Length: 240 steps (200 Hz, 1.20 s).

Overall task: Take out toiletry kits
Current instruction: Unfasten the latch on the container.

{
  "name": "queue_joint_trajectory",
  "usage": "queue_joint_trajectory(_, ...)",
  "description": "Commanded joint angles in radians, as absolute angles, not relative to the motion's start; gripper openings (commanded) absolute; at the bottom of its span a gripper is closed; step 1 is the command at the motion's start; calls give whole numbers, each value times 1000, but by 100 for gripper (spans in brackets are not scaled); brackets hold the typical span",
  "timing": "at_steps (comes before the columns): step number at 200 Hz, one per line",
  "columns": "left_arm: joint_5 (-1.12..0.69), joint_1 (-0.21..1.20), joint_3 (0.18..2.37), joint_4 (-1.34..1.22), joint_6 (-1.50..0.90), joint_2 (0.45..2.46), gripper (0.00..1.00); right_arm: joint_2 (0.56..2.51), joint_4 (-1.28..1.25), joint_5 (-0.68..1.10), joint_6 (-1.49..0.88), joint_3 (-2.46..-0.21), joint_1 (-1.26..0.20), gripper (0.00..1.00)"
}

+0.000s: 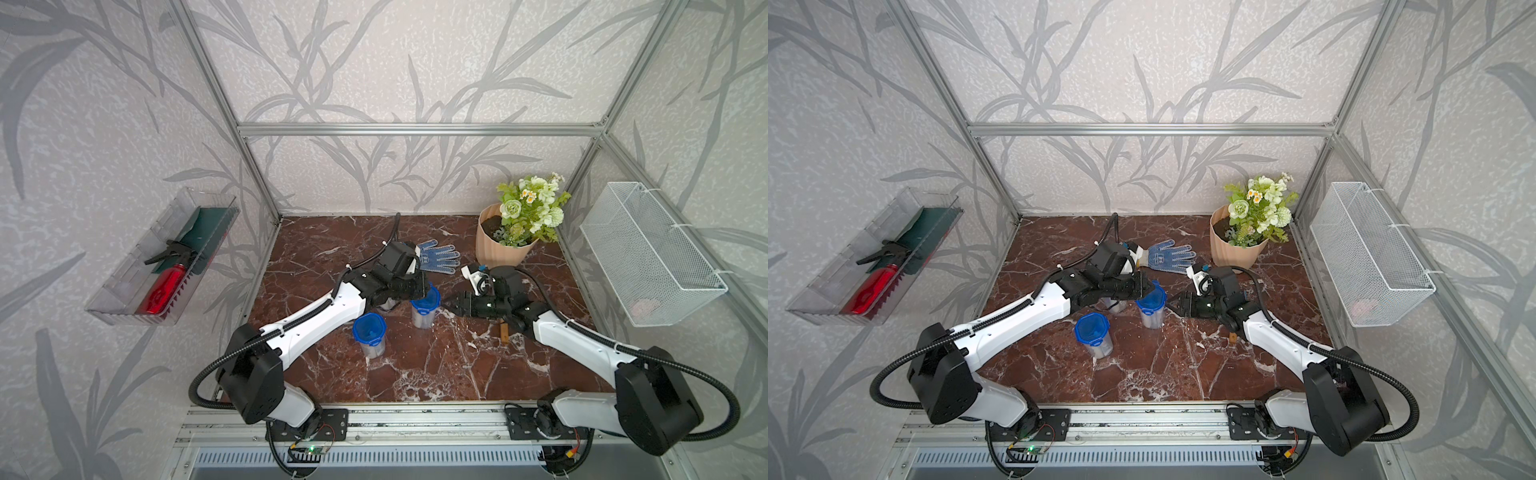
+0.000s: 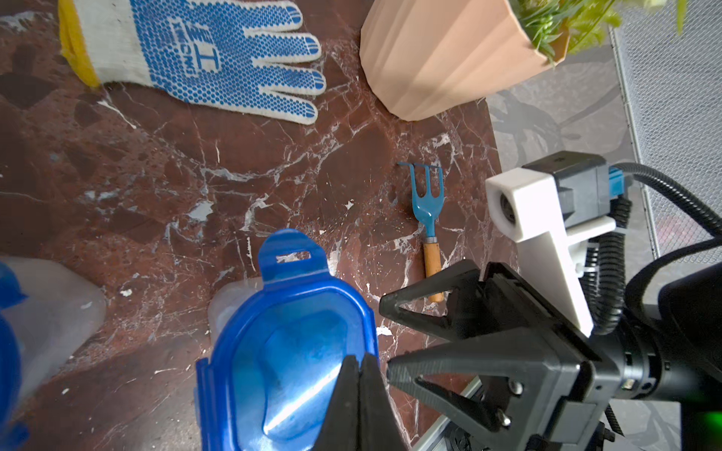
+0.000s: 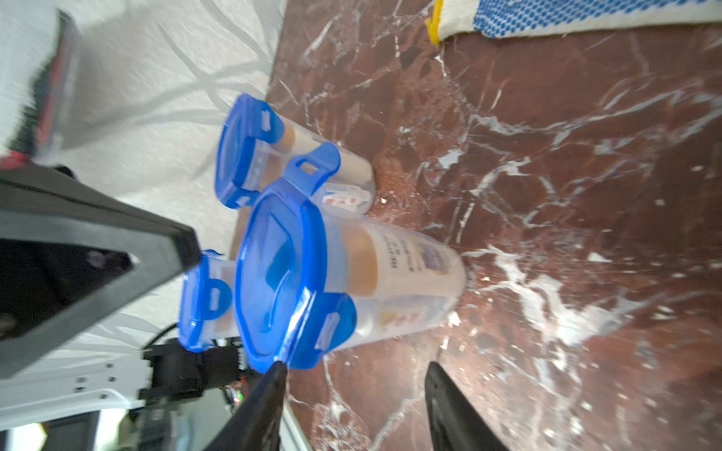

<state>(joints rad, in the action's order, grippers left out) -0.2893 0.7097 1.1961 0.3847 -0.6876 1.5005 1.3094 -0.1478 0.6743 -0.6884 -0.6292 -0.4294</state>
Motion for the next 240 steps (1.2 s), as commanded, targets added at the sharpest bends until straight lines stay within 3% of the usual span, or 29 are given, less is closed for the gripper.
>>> queue_joint_trajectory(1, -307, 713, 1200, 410, -684, 1518, 0, 1353, -483, 828, -855, -602, -418, 57)
queue_joint_trajectory(94, -347, 715, 1094, 381, -722, 1538, 0, 1568, -1028, 903, -1149, -500, -410, 56)
queue_joint_trajectory(136, -366, 716, 1064, 378, -730, 1555, 0, 1701, -1404, 923, -1356, -469, -410, 50)
queue_joint_trajectory(240, -344, 687, 1016, 396, -736, 1565, 0, 1712, -1407, 916, -1373, -447, -415, 49)
